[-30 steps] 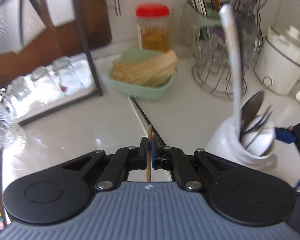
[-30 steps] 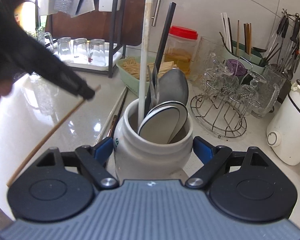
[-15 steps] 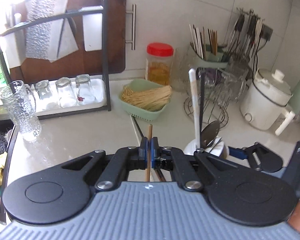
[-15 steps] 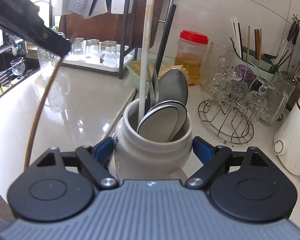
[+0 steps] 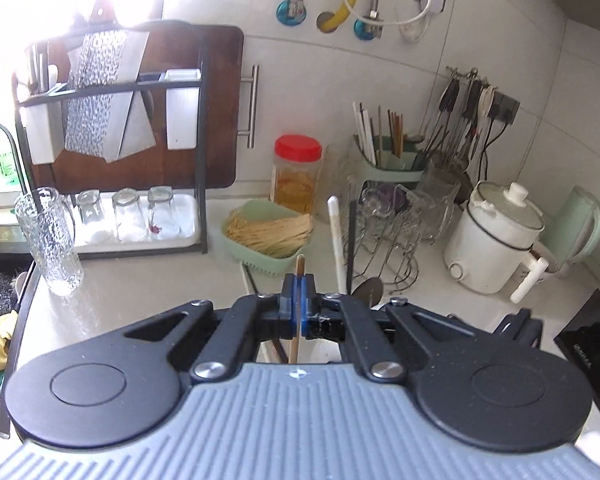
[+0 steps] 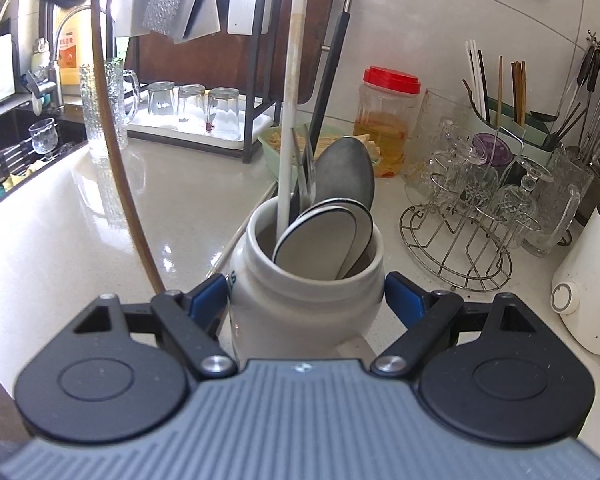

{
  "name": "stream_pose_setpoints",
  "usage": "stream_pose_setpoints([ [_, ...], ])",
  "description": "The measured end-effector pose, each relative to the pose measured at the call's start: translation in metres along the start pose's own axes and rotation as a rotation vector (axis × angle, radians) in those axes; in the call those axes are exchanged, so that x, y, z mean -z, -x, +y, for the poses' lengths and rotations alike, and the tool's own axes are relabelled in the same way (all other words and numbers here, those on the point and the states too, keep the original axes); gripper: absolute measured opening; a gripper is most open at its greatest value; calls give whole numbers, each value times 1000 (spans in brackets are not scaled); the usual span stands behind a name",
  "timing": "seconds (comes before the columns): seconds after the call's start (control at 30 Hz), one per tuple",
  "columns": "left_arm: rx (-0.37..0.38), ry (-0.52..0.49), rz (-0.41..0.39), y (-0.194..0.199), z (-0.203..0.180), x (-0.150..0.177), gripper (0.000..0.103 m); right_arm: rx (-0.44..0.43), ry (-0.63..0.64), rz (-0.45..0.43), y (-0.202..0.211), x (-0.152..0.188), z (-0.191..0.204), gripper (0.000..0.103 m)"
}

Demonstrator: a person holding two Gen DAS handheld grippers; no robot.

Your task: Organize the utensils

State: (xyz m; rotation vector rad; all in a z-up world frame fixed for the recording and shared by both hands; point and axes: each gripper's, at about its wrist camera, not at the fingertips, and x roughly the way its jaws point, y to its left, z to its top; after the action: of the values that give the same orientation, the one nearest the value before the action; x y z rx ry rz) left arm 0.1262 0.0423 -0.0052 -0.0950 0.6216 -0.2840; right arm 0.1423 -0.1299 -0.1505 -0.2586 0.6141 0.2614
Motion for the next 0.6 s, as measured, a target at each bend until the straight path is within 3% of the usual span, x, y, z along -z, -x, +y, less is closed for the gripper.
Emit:
stream_pose_setpoints([
  [0.4, 28, -53, -79, 16, -17, -29, 0, -12, 8, -7, 1, 2, -2, 88],
  [0.6, 2, -39, -28, -4, -7, -21, 0, -17, 6, -18, 2, 5, -3, 87],
])
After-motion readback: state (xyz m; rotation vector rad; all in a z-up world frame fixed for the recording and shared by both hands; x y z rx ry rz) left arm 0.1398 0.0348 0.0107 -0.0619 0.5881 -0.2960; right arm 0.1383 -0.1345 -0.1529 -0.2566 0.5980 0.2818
